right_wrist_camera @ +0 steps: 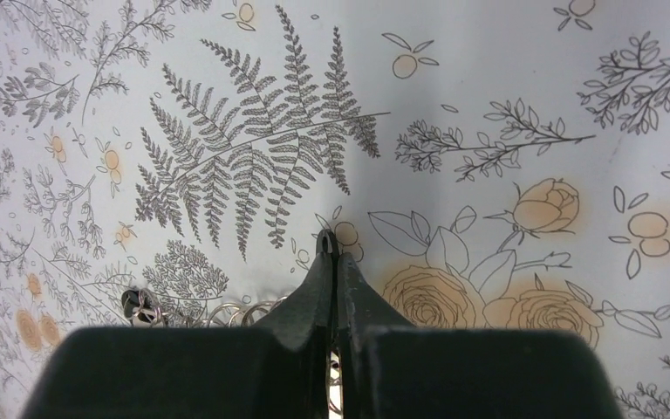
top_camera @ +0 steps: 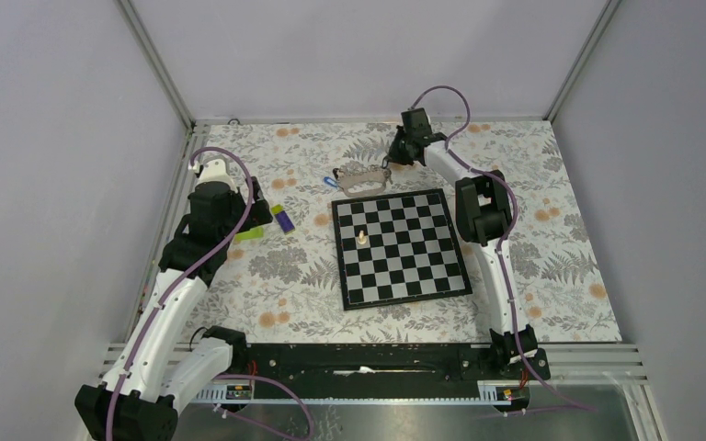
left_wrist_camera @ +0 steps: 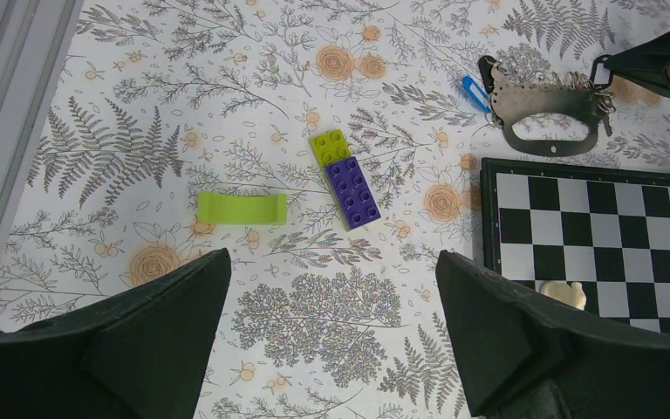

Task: Remove the keys from the keyring
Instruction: Pick up the keyring from the center of the board.

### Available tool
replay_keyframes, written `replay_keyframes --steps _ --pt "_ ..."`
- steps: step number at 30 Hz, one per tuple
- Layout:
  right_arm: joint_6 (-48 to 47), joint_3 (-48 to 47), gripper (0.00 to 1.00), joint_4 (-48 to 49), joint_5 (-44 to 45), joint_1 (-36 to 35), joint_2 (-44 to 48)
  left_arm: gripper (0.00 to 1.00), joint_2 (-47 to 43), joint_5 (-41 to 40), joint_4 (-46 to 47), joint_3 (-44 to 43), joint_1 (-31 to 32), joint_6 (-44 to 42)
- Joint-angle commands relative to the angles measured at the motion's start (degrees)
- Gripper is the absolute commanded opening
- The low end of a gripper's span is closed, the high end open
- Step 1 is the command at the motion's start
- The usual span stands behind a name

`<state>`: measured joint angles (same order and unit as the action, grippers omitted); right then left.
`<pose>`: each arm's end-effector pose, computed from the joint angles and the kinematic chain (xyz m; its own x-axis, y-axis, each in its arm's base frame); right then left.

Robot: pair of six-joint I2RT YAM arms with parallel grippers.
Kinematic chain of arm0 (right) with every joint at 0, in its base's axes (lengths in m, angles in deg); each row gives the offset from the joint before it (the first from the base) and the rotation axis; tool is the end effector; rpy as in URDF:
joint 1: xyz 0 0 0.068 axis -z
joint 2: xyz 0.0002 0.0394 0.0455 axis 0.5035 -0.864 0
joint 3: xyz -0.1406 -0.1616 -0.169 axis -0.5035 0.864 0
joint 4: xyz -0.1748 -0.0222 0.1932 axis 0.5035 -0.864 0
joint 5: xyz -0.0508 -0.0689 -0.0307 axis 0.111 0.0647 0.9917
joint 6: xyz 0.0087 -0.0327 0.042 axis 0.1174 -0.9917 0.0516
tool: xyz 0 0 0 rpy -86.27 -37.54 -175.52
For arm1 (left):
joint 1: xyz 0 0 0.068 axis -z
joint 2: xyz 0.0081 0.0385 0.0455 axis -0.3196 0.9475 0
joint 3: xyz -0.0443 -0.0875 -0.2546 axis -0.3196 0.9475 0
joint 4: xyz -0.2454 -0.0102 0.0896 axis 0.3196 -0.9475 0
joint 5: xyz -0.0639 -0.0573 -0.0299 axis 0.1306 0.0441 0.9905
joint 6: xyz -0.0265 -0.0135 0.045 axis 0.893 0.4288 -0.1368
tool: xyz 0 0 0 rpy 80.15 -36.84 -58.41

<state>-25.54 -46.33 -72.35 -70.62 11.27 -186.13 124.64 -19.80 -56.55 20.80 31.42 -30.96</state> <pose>0.5409 0.1886 0.1473 -0.7108 0.3398 -0.6159 0.0183 0.8843 0.4666 0.1866 -0.0342 0.3215 -0.4643 -0.2501 -0.8496 -0.1472 0.9677 -0.2044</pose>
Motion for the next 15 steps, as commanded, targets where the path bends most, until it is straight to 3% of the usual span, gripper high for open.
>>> replay_keyframes --steps 1,7,15 --pt "-3.60 5.33 0.00 2.64 0.00 -0.02 2.52 0.99 0.16 0.78 2.49 0.17 -0.38 0.19" --pt "-5.35 16.95 0.00 14.30 0.40 -0.09 12.81 0.99 0.28 0.82 2.46 0.25 -0.38 0.23" --pt "-10.08 27.64 0.00 21.11 4.66 -0.11 23.16 0.99 0.33 1.20 2.49 0.34 -0.56 0.20"
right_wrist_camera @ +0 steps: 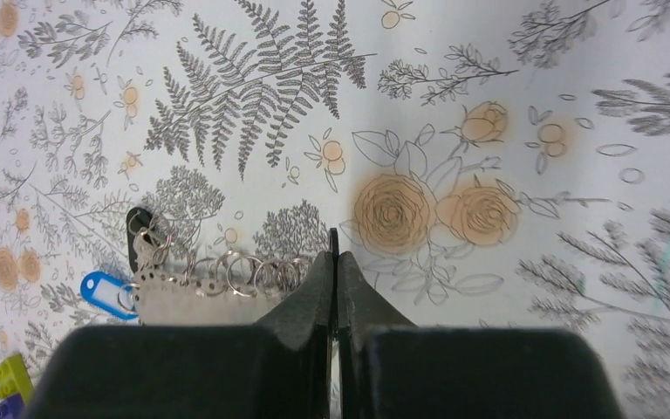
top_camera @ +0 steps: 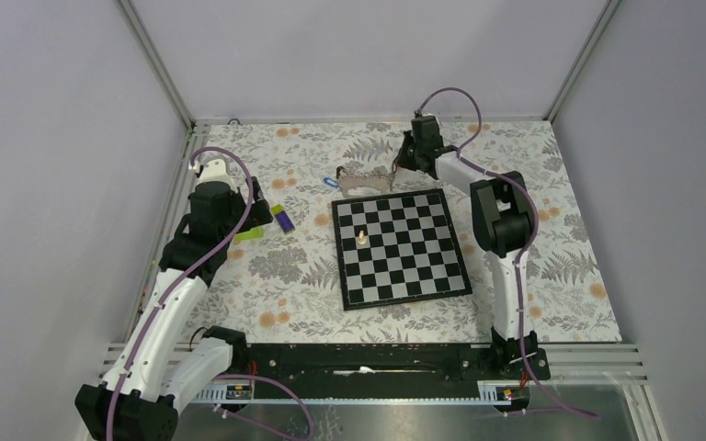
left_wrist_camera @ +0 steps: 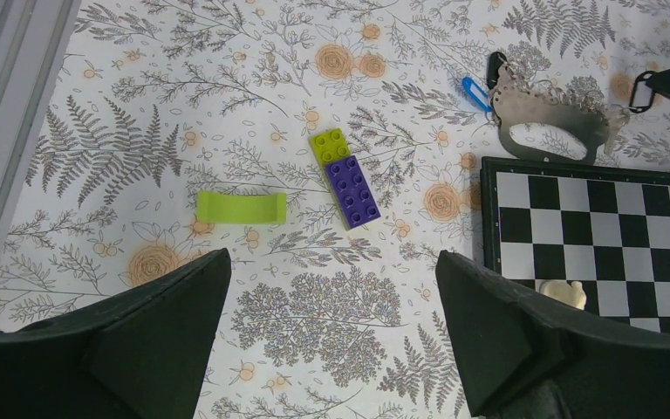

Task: Remove the keys from the keyring
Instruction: Pick up the keyring from the center of the board.

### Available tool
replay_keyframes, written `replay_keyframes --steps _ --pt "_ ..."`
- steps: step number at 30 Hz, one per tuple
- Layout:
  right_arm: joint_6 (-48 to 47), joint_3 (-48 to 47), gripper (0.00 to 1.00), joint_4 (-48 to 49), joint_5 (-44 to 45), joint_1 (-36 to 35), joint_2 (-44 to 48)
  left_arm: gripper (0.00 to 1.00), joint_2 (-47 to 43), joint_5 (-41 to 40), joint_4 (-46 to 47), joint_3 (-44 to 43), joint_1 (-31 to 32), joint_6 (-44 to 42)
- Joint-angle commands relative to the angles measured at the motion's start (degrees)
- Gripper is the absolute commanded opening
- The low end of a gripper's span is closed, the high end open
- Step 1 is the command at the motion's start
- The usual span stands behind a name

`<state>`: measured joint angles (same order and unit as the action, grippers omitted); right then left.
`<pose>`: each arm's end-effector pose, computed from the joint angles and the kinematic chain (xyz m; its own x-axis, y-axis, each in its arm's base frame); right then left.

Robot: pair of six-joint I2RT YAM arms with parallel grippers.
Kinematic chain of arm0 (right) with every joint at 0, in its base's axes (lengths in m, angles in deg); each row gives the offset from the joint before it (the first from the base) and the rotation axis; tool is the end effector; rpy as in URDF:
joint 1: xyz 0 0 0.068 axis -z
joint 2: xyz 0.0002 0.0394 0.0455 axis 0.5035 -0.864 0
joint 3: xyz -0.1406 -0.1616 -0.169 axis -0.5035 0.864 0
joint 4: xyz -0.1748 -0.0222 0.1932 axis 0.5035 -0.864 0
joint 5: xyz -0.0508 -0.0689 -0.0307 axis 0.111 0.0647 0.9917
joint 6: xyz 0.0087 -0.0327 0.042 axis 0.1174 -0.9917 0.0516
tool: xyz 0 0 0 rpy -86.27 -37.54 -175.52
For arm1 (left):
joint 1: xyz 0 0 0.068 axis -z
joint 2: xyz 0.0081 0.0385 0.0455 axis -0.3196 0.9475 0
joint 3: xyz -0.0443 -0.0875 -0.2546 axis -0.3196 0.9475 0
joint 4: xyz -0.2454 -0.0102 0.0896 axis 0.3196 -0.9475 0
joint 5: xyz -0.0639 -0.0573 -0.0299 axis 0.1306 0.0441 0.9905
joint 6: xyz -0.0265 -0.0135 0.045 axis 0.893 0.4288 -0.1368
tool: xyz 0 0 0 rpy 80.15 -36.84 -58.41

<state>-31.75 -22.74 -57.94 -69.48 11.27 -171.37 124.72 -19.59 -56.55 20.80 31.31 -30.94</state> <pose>0.4960 0.1725 0.1694 -0.6380 0.2670 -0.7223 -0.0828 0.9087 0.4091 0.1869 -0.0340 0.3212 -0.4661 -0.2511 -0.8483 -0.1465 0.9675 -0.2059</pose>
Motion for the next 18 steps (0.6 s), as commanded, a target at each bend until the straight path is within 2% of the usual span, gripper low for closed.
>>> replay_keyframes --steps 1,10,18 --pt "-4.35 6.07 0.00 8.06 4.48 -0.11 9.77 0.99 0.21 1.22 2.49 0.33 -0.45 0.17" --pt "-10.36 14.23 0.00 12.02 11.27 -1.84 21.61 0.99 -0.72 0.70 2.73 0.34 -0.45 0.54" --pt "-15.97 21.15 0.00 15.12 16.27 -5.76 32.71 0.99 -9.37 2.82 10.54 3.47 -0.80 1.09"
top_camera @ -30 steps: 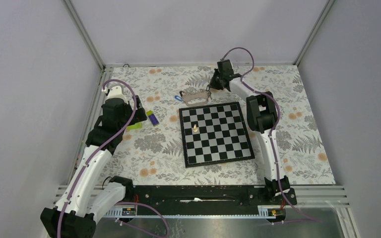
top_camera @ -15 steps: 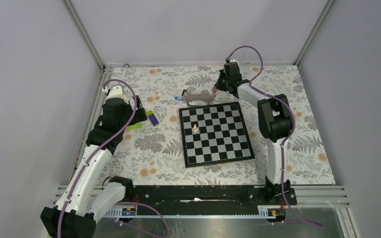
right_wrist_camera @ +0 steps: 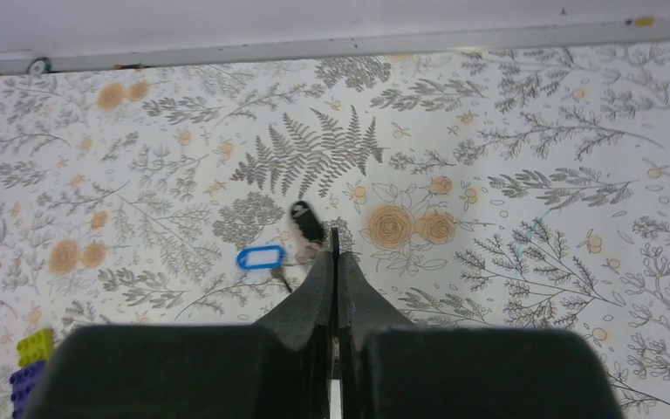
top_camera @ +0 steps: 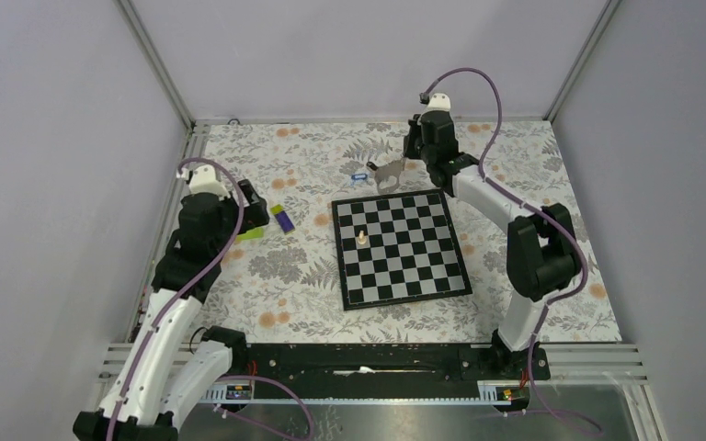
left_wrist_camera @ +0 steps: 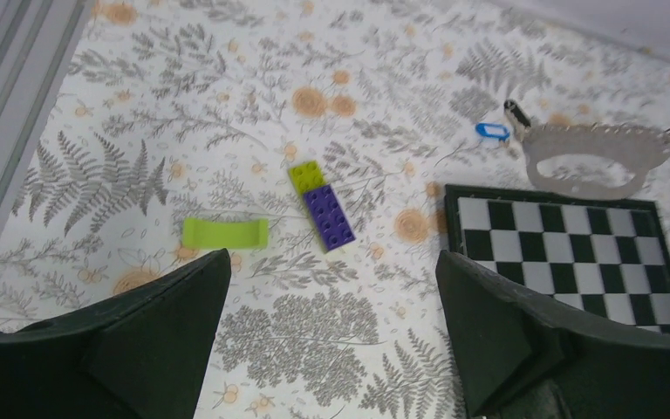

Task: Remove the keys from the keyring
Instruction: Pick up the keyring from the center of the board.

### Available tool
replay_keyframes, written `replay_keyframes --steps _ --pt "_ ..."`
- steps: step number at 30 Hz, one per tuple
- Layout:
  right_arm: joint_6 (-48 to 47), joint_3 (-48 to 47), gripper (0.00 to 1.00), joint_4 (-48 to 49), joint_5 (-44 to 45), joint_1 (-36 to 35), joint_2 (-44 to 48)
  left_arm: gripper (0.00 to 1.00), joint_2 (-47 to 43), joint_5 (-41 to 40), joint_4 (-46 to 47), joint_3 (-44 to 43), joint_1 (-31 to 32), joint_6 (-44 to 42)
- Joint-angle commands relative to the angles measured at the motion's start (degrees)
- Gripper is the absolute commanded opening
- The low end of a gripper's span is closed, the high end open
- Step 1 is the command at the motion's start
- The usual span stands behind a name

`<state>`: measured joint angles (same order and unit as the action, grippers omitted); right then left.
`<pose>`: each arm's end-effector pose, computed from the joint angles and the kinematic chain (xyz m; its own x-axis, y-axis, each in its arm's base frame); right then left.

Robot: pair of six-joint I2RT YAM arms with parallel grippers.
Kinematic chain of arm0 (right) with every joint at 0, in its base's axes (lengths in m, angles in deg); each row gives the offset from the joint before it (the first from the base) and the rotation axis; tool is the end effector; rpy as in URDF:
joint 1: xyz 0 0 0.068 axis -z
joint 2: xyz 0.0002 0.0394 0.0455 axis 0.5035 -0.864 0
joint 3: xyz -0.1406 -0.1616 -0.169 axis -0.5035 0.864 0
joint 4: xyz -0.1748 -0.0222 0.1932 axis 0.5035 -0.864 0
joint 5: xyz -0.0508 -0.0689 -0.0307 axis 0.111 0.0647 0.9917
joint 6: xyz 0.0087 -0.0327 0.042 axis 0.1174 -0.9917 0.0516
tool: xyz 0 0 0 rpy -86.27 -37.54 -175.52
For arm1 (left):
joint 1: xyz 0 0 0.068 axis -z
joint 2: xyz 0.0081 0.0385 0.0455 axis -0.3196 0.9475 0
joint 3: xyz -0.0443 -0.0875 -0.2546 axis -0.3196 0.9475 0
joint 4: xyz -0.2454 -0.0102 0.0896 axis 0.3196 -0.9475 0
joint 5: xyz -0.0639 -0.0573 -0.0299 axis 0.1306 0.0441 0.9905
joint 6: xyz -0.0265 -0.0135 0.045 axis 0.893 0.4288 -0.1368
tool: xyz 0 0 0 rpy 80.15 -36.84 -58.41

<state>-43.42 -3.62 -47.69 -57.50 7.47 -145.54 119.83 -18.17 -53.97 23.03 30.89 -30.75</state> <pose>0.4105 0.1663 0.2837 -0.3263 0.1539 -0.9326 -0.1643 0.9624 0.2163 0.1724 -0.0303 0.3261 -0.3946 -0.2746 -0.8769 -0.1140 0.9615 -0.2499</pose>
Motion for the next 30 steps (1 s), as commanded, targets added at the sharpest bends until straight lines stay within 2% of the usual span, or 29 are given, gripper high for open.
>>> replay_keyframes --steps 1,3,7,14,20,25,30 --pt "-4.80 2.55 0.00 5.03 4.25 -2.19 8.13 0.99 -5.28 0.74 8.94 1.67 -0.39 1.41" --pt "-5.99 3.93 0.00 5.75 2.94 -2.44 10.94 0.99 -6.90 -0.23 9.94 1.78 -0.39 3.27" --pt "-6.50 4.57 0.00 4.50 -0.99 -2.45 15.70 0.99 -10.04 3.35 14.76 2.50 -0.39 3.81" --pt "-8.05 5.33 0.00 1.96 -8.63 -2.70 24.66 0.99 -9.30 24.61 26.80 2.01 -0.39 3.80" --pt "-6.20 7.10 0.00 0.06 -17.53 -2.81 33.81 0.99 -9.10 36.55 45.06 7.78 -0.39 4.19" --pt "-3.80 11.99 0.00 2.84 -30.61 -2.81 40.25 0.99 -3.62 50.29 54.85 6.10 -0.25 6.25" --pt "-1.10 15.73 0.00 3.73 -39.38 -2.84 44.35 0.98 4.67 56.19 63.43 3.69 2.99 9.87"
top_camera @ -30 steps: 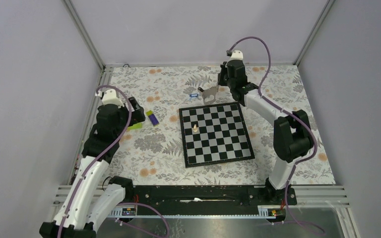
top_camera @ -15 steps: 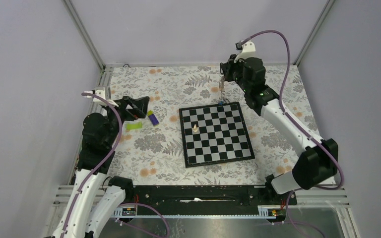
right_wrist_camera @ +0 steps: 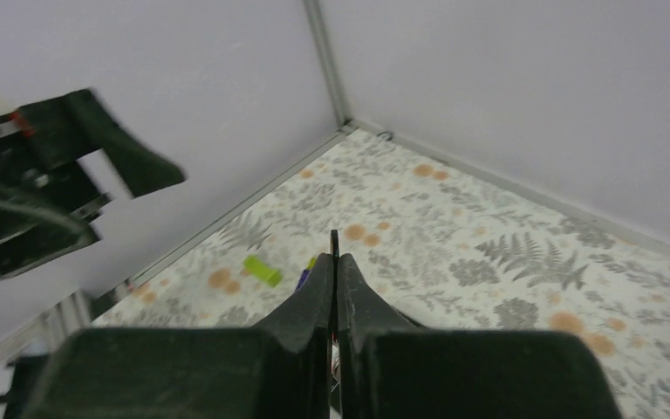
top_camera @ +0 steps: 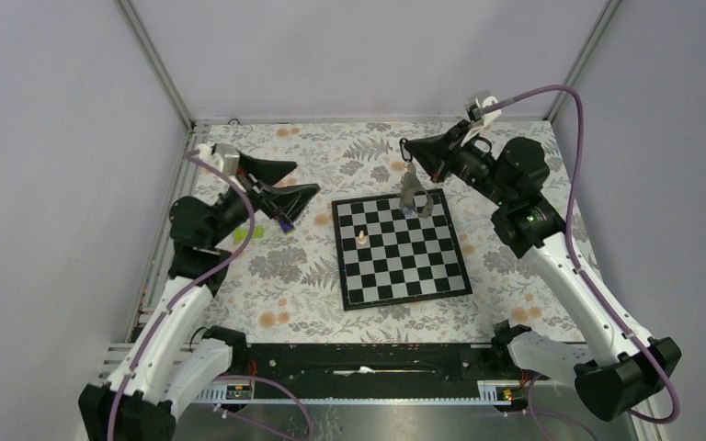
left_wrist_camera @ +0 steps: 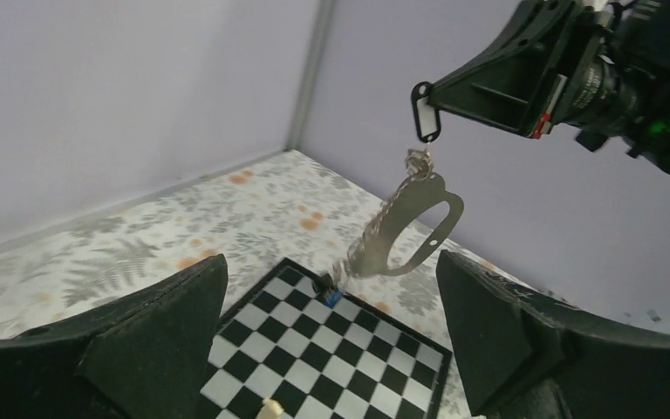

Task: Remove the keys from the keyring
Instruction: Pick up the keyring from the center of the board.

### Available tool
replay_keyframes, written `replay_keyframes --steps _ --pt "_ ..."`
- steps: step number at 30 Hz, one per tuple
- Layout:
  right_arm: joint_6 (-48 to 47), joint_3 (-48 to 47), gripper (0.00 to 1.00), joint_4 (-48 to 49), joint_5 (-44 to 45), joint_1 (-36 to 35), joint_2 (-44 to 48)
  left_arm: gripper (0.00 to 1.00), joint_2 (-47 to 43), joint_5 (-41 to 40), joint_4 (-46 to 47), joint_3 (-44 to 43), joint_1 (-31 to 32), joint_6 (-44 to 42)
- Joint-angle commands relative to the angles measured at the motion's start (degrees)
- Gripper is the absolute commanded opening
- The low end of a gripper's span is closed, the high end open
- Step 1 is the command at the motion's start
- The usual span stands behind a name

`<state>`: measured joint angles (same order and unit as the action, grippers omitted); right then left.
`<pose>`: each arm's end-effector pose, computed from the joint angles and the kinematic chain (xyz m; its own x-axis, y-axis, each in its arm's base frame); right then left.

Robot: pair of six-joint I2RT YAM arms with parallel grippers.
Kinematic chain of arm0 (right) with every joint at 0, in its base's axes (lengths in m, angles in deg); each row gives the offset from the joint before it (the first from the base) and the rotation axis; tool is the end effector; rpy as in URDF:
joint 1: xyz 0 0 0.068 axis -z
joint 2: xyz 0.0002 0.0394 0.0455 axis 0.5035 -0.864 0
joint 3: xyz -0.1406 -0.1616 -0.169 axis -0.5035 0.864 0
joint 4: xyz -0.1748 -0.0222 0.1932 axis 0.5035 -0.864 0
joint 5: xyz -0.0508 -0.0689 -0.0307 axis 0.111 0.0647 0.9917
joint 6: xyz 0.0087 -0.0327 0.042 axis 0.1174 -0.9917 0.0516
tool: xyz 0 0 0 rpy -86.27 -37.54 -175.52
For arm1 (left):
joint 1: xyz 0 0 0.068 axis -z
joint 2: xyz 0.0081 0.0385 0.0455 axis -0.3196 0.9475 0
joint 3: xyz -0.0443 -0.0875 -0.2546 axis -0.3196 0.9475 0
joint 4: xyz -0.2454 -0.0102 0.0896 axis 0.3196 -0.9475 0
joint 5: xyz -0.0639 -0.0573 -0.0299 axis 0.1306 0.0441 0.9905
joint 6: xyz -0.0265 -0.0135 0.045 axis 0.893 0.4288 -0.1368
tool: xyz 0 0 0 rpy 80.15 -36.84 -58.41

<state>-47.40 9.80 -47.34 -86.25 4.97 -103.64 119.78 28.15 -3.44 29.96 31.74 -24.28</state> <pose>0.2215 0.1179 0.4445 0.0383 0.2302 -0.9724 -0.7257 0.6754 0.1313 0.1708 -0.0607 0.3755 -0.0506 -0.3762 -0.9251 0.7800 0.5637 -0.2719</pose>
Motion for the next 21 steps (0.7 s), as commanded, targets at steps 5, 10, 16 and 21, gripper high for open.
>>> replay_keyframes --steps 5,10,16,21 --pt "4.65 7.05 0.00 5.58 -13.01 -0.41 7.67 0.98 8.46 11.02 18.06 -4.81 7.30 5.09" --pt "6.89 11.18 0.00 6.80 -18.12 -0.41 11.64 0.98 8.12 7.12 13.06 -6.35 16.92 -2.54" --pt "10.51 16.47 0.00 11.55 -22.33 -0.43 18.27 0.97 10.43 2.71 11.41 -6.46 27.26 -8.77" --pt "12.22 18.30 0.00 13.25 -24.93 -0.41 21.77 0.96 14.15 -1.44 11.62 -7.54 32.55 -11.79"
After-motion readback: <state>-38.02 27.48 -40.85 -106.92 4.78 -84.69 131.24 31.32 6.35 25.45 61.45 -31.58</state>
